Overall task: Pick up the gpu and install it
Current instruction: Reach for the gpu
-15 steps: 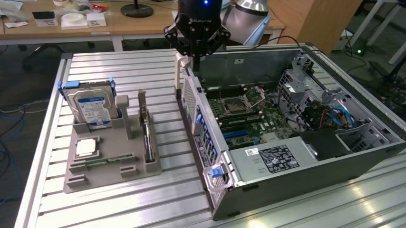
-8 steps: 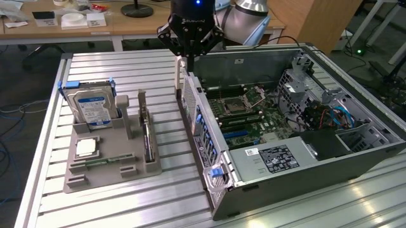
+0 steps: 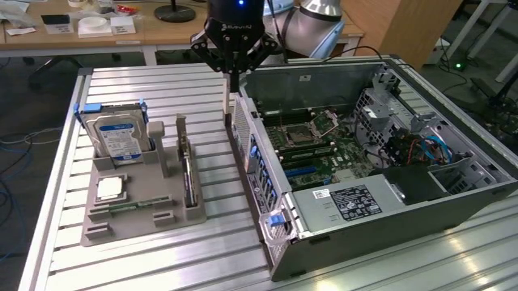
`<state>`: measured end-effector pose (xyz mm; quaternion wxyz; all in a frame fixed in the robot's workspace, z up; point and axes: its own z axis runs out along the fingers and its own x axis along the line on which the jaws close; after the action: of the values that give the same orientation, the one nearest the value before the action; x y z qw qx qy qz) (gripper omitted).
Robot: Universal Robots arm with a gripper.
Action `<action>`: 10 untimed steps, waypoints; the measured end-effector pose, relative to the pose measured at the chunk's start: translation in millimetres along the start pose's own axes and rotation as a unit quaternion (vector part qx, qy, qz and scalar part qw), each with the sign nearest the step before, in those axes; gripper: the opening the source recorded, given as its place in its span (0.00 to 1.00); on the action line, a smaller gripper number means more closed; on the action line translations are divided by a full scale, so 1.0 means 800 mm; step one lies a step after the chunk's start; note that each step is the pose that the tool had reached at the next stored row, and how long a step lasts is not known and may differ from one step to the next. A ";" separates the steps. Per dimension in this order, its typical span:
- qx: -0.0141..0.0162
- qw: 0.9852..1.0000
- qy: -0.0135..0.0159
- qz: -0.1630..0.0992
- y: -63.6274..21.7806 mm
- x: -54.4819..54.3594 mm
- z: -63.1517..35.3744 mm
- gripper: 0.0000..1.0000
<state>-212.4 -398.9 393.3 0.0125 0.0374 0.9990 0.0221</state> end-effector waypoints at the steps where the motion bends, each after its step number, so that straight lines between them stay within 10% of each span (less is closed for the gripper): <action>1: 0.000 1.000 0.000 0.000 0.000 0.002 0.000 0.11; 10: 0.000 1.000 0.000 0.000 -0.002 0.018 0.000 0.11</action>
<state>-227.1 -399.5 393.3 0.0125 0.0374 0.9990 0.0221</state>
